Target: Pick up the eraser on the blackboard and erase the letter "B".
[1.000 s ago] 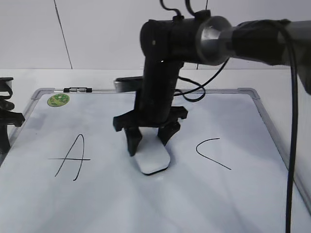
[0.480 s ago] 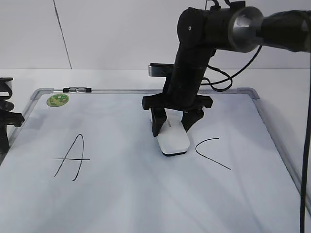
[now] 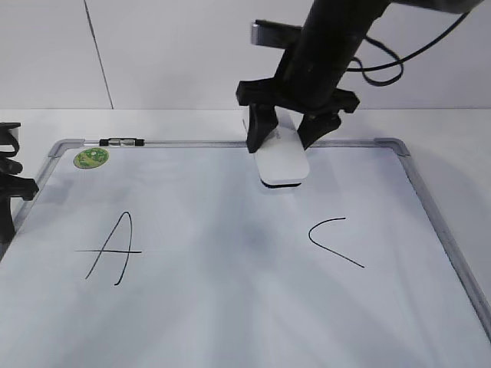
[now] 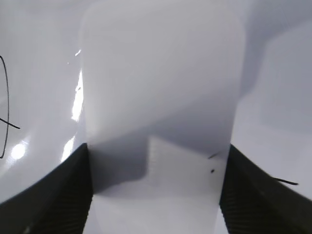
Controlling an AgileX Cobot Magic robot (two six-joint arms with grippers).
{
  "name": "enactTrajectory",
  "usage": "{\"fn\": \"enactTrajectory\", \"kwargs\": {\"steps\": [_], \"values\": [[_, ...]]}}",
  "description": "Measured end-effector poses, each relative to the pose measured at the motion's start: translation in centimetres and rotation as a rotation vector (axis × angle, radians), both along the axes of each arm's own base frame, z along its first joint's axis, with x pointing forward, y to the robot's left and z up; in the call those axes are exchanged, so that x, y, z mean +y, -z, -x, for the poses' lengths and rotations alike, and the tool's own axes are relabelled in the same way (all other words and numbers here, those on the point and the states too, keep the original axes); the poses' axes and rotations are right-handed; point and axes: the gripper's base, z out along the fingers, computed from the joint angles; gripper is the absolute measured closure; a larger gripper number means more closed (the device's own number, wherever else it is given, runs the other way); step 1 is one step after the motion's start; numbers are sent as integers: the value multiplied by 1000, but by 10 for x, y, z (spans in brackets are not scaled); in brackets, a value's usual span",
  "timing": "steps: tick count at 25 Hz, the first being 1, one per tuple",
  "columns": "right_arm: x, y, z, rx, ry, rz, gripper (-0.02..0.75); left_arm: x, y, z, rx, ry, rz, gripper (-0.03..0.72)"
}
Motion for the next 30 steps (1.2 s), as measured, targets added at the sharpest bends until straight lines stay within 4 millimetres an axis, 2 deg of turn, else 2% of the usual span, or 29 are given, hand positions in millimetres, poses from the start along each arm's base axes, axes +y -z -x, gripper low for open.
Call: {"fn": "enactTrajectory", "kwargs": {"steps": [3,6,11,14,19,25,30], "values": [[-21,-12,4,-16,34,13,188,0,0,0,0,0,0,659],[-46,-12,7,-2,79,45,188,0,0,0,0,0,0,659],[-95,-6,17,48,171,90,187,0,0,0,0,0,0,659],[-115,4,21,86,190,110,188,0,0,0,1,0,0,659],[-141,25,26,154,207,133,187,0,0,0,2,0,0,657],[-173,37,29,196,232,128,187,0,0,0,2,0,0,657],[-173,47,26,217,178,50,188,0,0,0,2,0,0,657]]}}
